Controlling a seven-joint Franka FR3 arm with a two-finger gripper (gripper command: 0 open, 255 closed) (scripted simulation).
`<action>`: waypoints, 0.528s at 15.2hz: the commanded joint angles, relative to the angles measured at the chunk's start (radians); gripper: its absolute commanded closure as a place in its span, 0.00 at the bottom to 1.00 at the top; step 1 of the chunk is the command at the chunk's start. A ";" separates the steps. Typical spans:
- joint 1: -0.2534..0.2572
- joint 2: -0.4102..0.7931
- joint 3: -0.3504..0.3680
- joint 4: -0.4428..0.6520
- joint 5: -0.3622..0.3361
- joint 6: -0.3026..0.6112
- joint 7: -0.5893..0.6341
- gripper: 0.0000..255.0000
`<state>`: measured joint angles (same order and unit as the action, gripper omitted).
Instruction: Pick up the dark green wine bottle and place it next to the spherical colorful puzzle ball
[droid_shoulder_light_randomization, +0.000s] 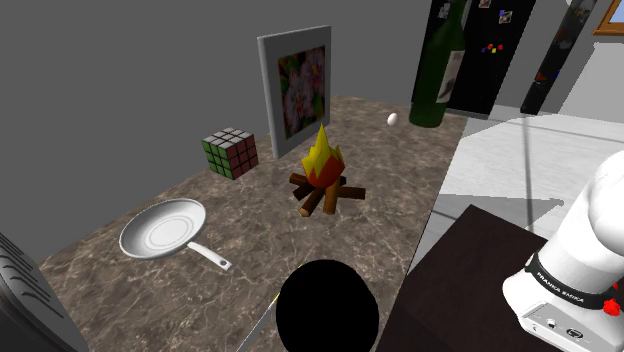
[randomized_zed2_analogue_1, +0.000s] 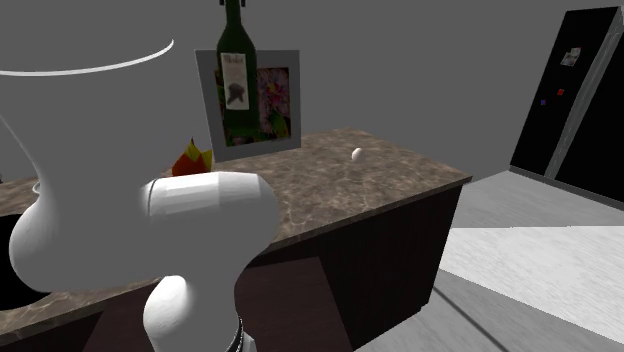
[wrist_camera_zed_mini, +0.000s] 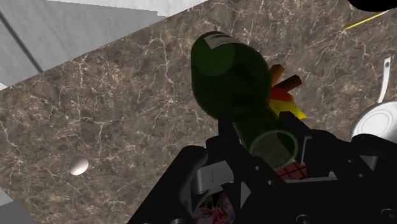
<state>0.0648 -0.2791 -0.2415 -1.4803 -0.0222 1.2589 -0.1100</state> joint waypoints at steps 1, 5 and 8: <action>0.015 -0.046 0.042 -0.034 -0.002 -0.011 0.058 1.00; 0.038 -0.093 0.116 -0.045 0.011 -0.047 0.159 1.00; 0.056 -0.116 0.172 -0.039 0.027 -0.075 0.236 1.00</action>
<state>0.1156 -0.3882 -0.0864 -1.5284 0.0001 1.1994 0.1011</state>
